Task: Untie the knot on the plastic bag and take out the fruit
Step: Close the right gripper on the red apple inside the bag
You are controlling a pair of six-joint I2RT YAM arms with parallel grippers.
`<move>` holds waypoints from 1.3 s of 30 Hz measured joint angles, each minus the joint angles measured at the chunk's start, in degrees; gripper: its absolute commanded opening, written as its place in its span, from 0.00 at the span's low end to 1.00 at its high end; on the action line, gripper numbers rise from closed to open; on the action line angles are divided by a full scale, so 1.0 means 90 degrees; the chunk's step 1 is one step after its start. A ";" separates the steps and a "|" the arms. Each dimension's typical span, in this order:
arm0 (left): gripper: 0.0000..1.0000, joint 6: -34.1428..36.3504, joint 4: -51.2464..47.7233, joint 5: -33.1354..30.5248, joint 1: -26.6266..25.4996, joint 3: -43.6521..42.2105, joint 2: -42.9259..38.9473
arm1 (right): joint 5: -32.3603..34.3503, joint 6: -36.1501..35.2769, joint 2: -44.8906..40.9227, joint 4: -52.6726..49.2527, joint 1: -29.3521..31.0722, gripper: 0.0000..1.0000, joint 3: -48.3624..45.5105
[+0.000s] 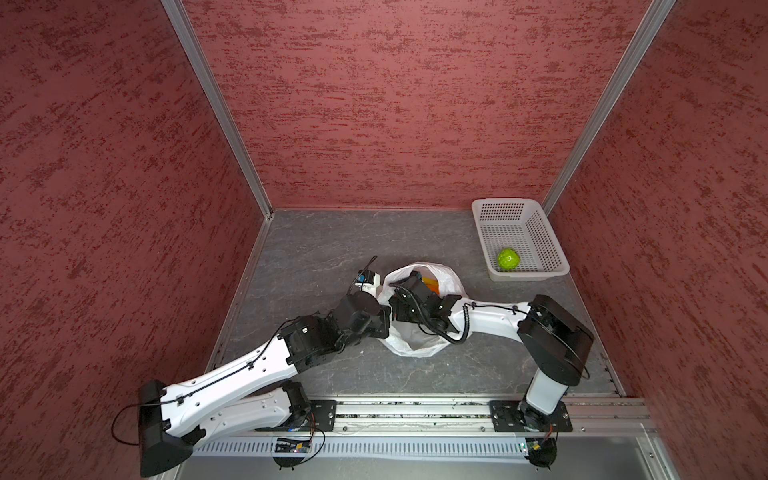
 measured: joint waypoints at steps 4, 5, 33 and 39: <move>0.00 0.0080 0.0051 0.0119 0.0034 0.0000 0.0000 | 0.0070 0.0012 0.0226 0.0141 -0.0019 0.98 0.0146; 0.00 0.0092 0.0063 0.0146 0.0039 0.0000 0.0000 | 0.0070 0.0024 0.0323 0.0185 -0.0032 0.98 0.0211; 0.00 0.0345 -0.0102 0.0289 0.0185 -0.0270 -0.0066 | 0.0104 -0.0175 -0.0299 -0.0420 -0.0325 0.46 0.0386; 0.00 0.0398 0.0002 0.0282 0.0398 -0.0121 0.0075 | -0.0112 -0.0376 -0.1161 -0.0899 -0.0255 0.46 0.0124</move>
